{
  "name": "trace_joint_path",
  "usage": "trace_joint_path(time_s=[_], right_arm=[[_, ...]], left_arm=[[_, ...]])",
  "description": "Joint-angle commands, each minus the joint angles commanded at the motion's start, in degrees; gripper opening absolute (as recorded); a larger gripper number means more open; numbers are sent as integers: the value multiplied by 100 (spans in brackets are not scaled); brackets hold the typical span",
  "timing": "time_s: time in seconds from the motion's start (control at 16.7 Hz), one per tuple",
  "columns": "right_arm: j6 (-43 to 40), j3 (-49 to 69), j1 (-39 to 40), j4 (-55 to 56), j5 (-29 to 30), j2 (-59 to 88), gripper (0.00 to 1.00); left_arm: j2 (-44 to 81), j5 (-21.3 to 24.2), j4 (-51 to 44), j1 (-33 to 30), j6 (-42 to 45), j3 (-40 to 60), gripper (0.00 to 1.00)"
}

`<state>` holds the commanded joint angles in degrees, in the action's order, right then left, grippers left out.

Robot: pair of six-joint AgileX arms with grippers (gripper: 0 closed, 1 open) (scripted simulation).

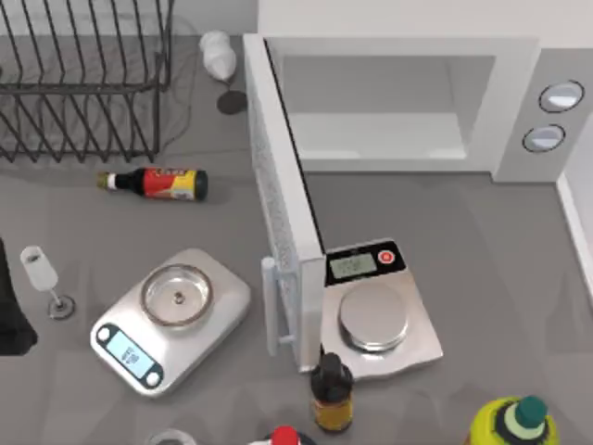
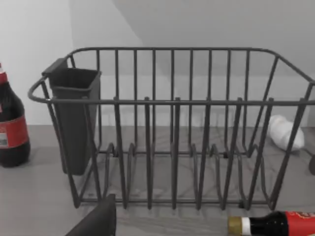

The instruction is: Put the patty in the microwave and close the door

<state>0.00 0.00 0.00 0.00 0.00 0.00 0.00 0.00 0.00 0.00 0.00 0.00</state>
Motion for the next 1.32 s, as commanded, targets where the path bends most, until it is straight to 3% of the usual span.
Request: trace_joint_path(time_s=[0.42, 1.32], right_arm=[[-620, 600, -30, -765, -1, 929, 100], [-4282, 4147, -209, -5269, 7, 7320, 100]], left_arm=[[0, 0, 0, 0, 0, 0, 100], [0, 0, 0, 0, 0, 0, 100]])
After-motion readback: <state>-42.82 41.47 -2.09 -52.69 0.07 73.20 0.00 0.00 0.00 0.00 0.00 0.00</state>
